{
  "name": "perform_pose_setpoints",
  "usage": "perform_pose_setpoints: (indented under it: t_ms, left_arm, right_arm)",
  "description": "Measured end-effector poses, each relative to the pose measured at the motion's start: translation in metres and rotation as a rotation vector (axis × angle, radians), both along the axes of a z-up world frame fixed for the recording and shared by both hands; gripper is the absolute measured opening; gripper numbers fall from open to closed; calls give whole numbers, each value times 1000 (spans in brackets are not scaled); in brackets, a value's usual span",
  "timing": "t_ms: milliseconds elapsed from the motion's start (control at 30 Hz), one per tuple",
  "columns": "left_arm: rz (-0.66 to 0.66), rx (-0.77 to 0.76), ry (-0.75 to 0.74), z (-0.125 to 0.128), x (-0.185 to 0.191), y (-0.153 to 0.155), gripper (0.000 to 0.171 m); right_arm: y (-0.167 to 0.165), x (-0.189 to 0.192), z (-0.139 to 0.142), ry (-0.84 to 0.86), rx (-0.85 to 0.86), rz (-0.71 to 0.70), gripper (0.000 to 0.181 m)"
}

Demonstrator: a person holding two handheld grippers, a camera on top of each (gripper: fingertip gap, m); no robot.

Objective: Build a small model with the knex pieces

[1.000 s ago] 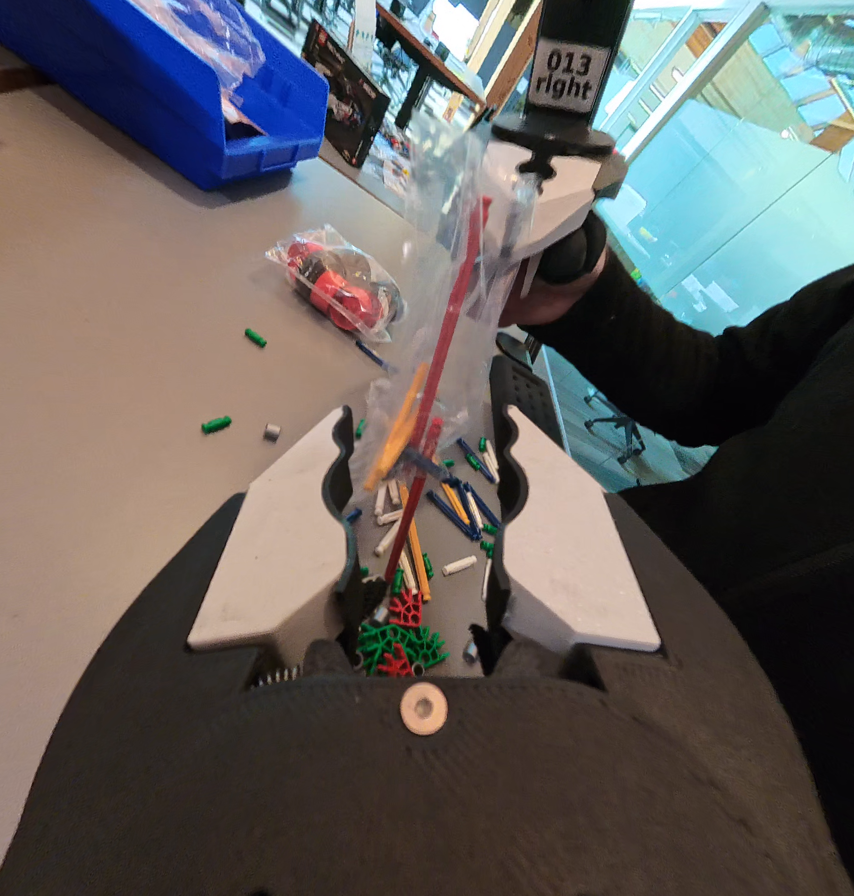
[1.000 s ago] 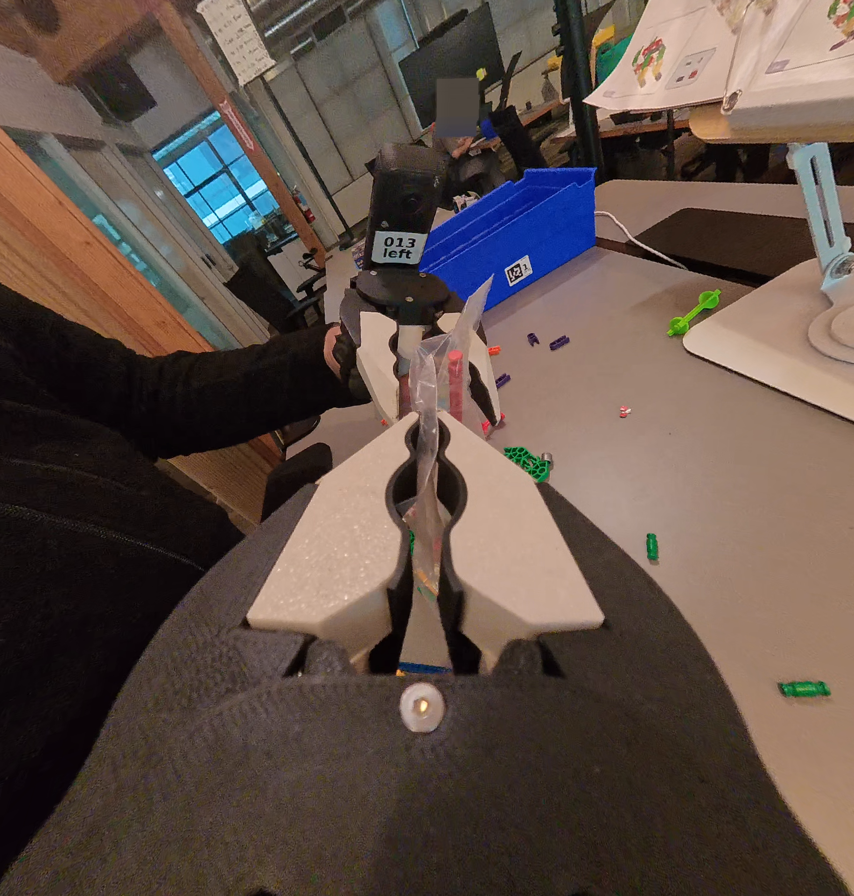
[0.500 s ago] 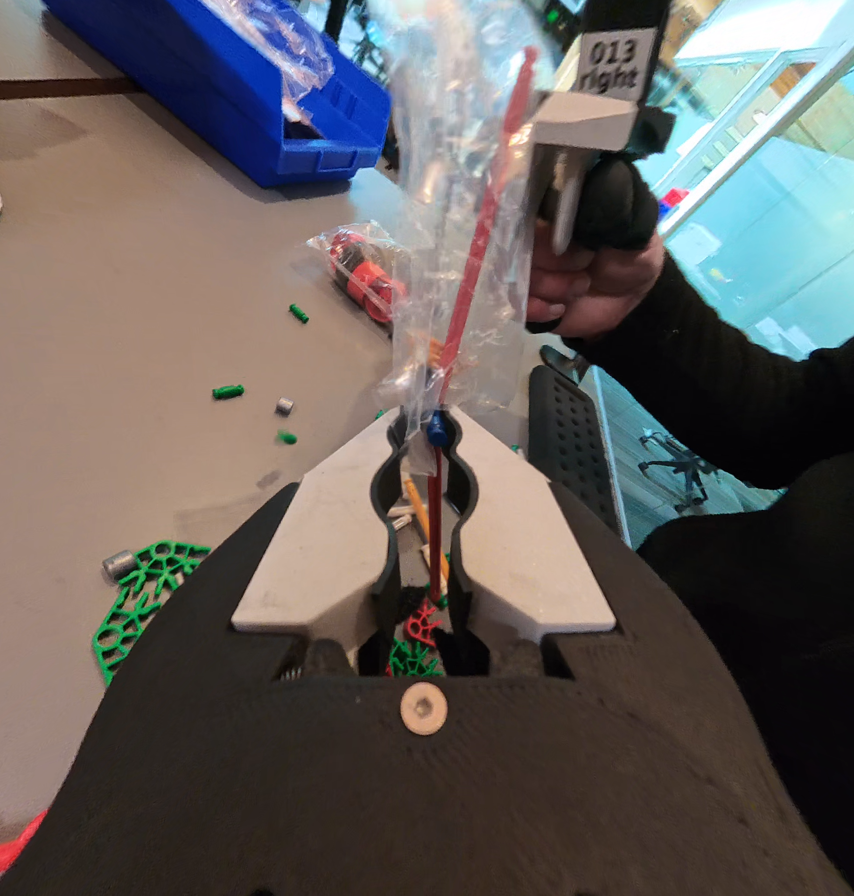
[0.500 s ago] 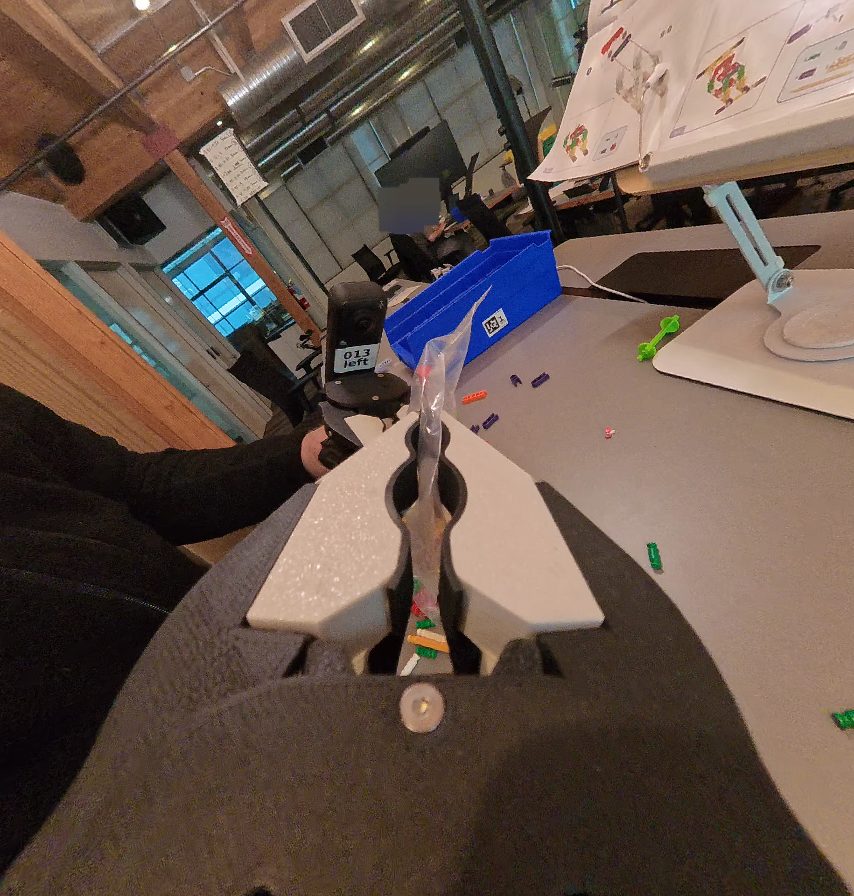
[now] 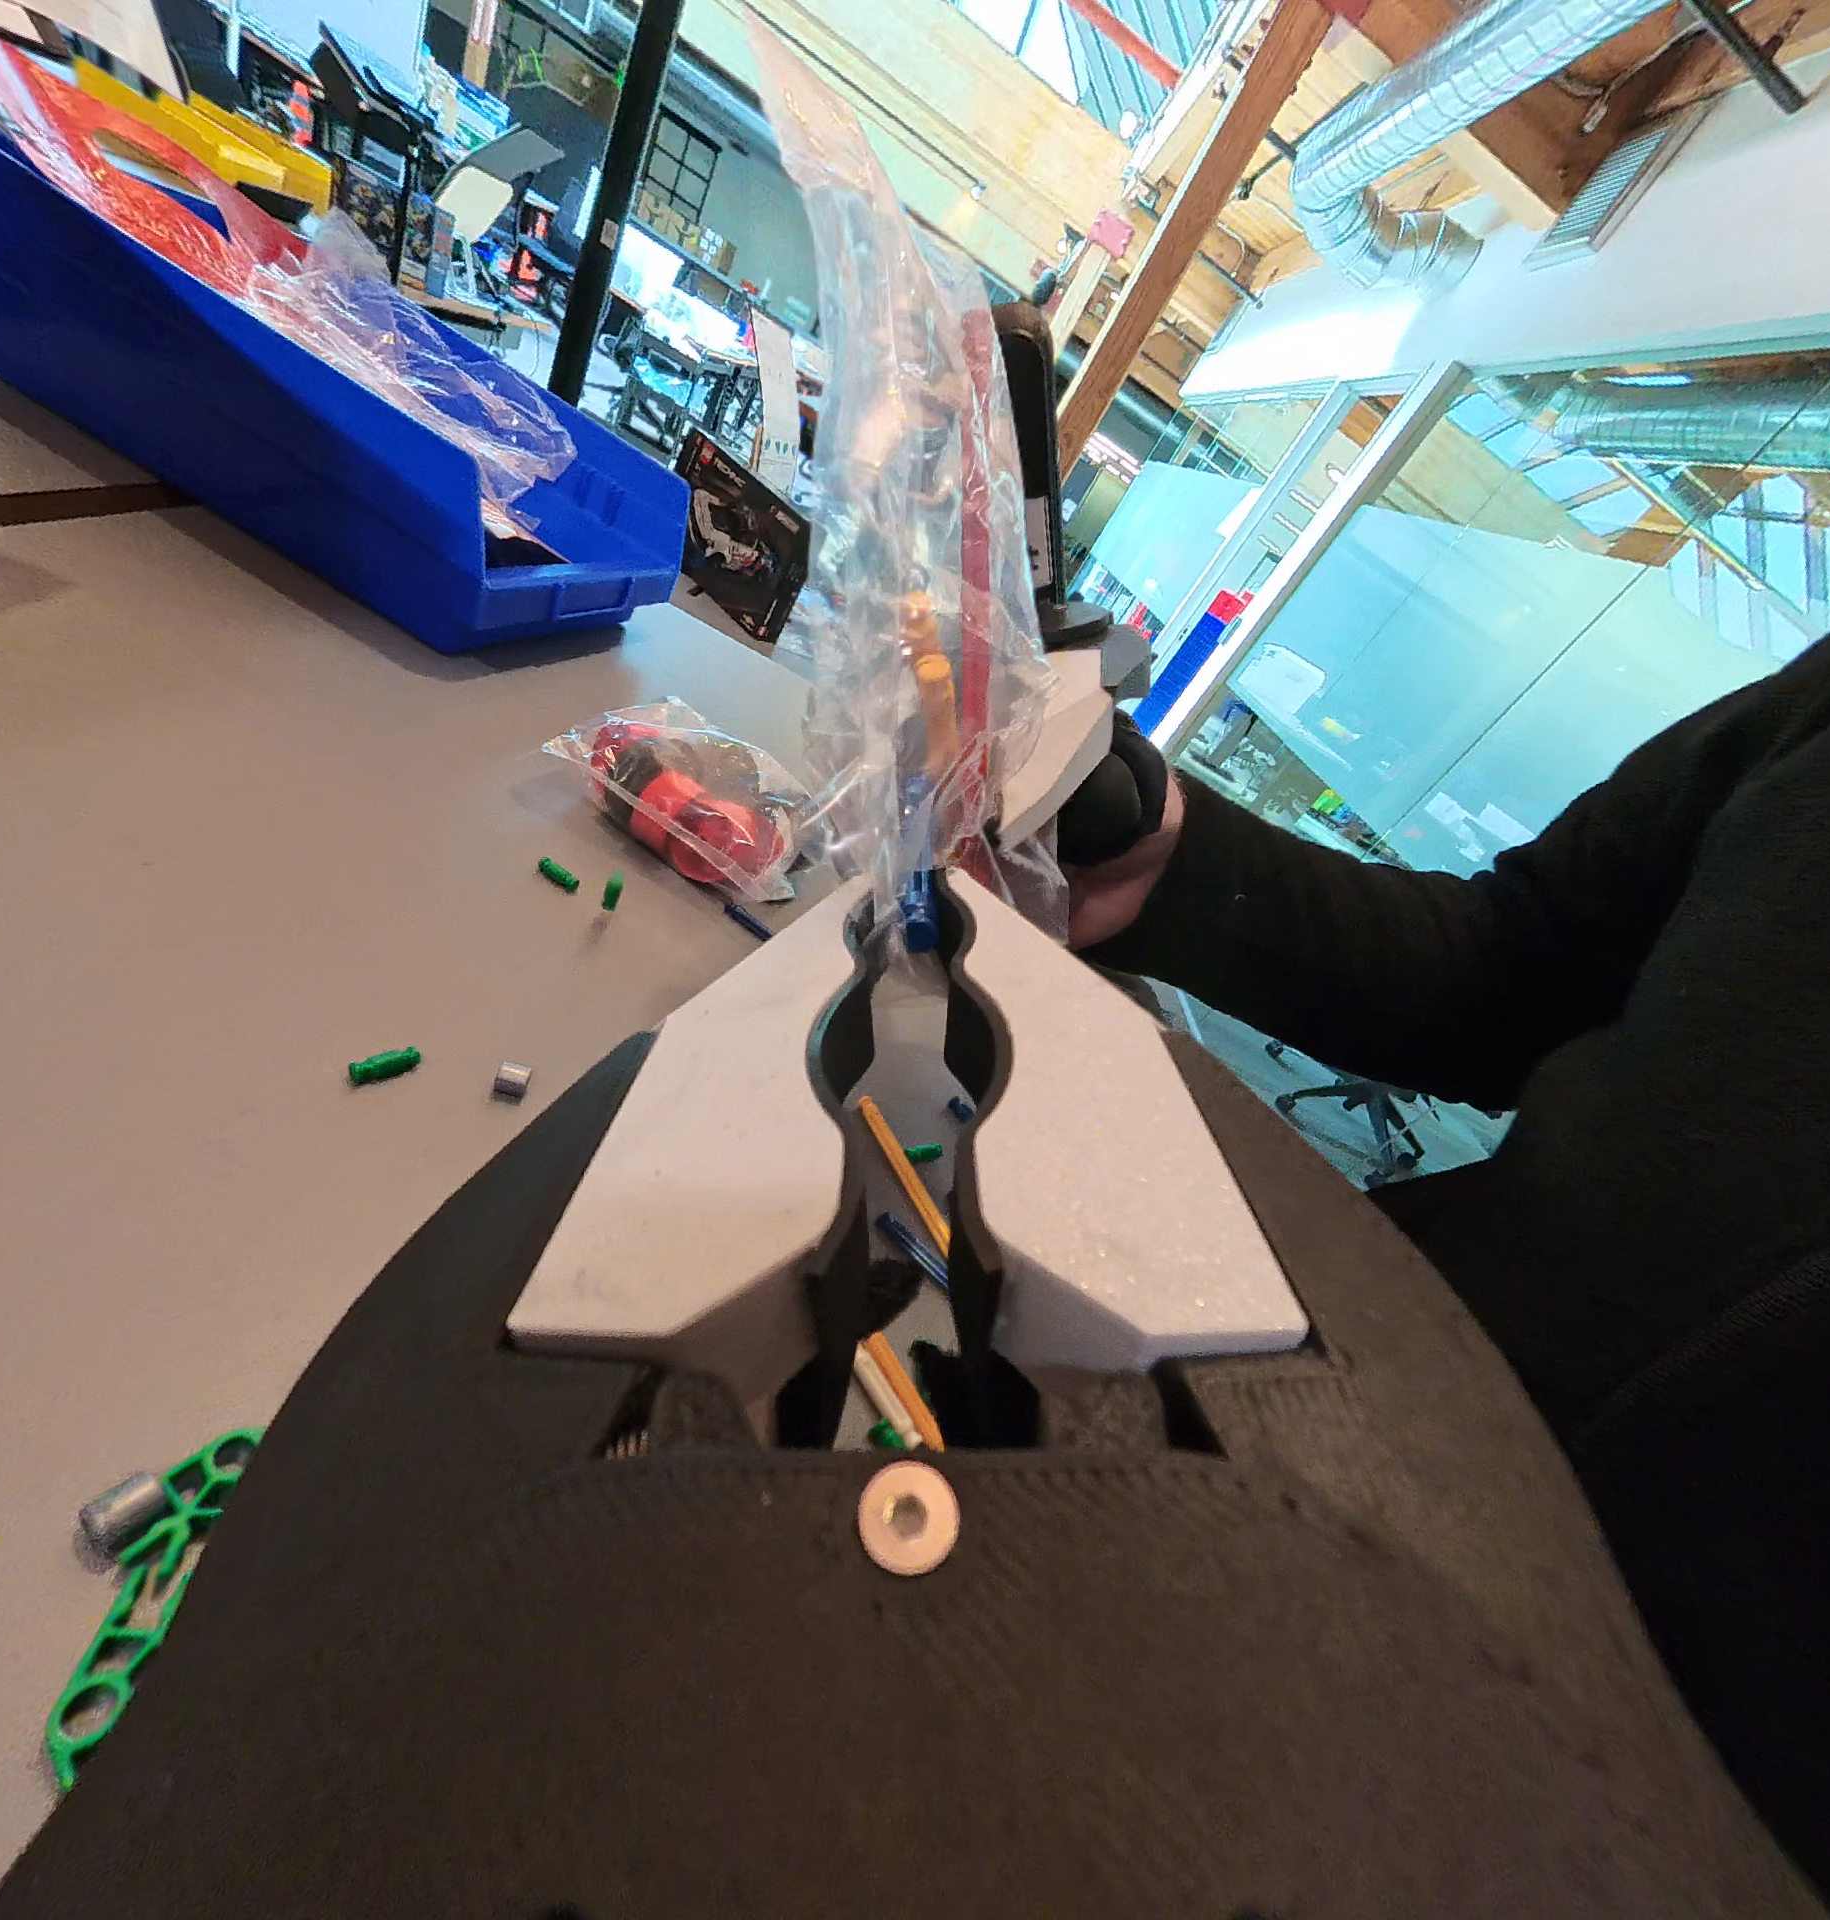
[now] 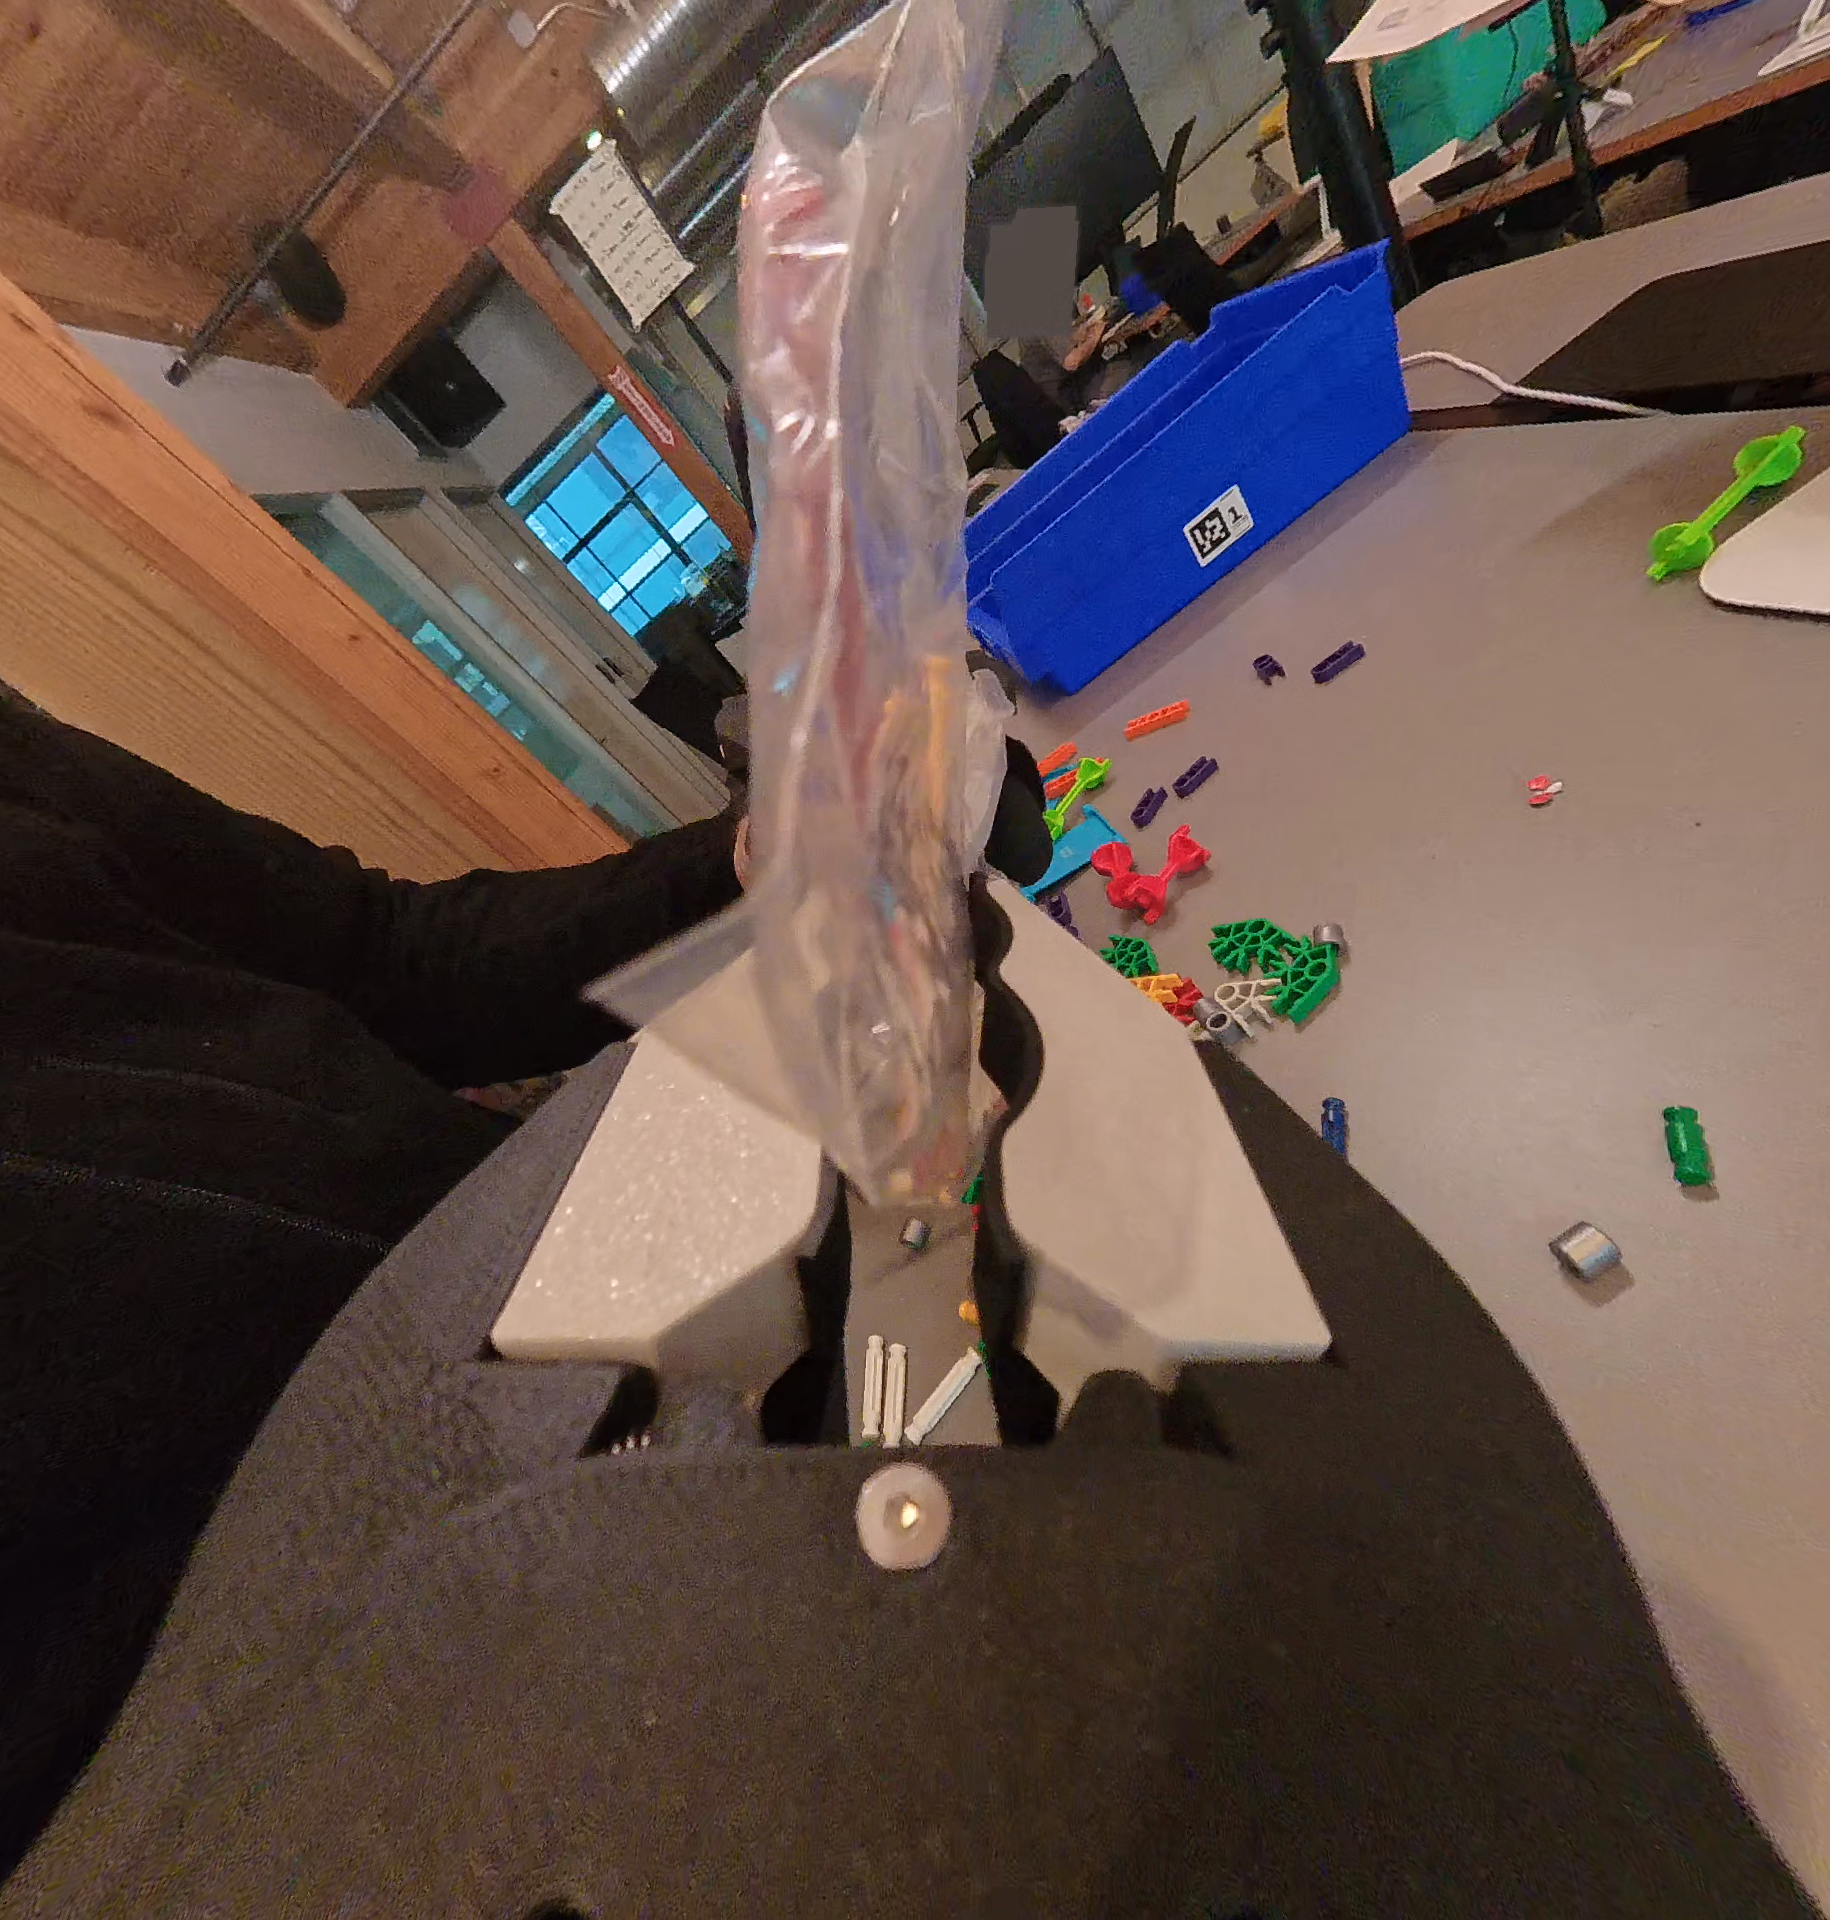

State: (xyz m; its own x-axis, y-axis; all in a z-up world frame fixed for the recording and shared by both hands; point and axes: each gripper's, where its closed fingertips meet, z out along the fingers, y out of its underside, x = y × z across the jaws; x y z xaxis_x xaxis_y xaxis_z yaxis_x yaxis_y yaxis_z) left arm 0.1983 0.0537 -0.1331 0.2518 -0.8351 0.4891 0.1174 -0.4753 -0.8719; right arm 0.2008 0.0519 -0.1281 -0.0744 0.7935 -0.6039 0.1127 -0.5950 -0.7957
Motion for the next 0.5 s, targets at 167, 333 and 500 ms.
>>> perform_pose_setpoints:
  t_ms: [167, 333, 500]
  left_arm:
    - [-59, -51, -69, -5, -8, 3, 8]
    - [-56, -132, -112, -8, -22, 2, 19]
    - [-24, -99, -4, -18, -12, 0, 19]
  right_arm:
    - [-3, 2, -4, -38, 54, 45, 14]
    - [7, 14, 0, -27, 35, 18, 14]
    - [7, 15, -5, -69, 88, 7, 14]
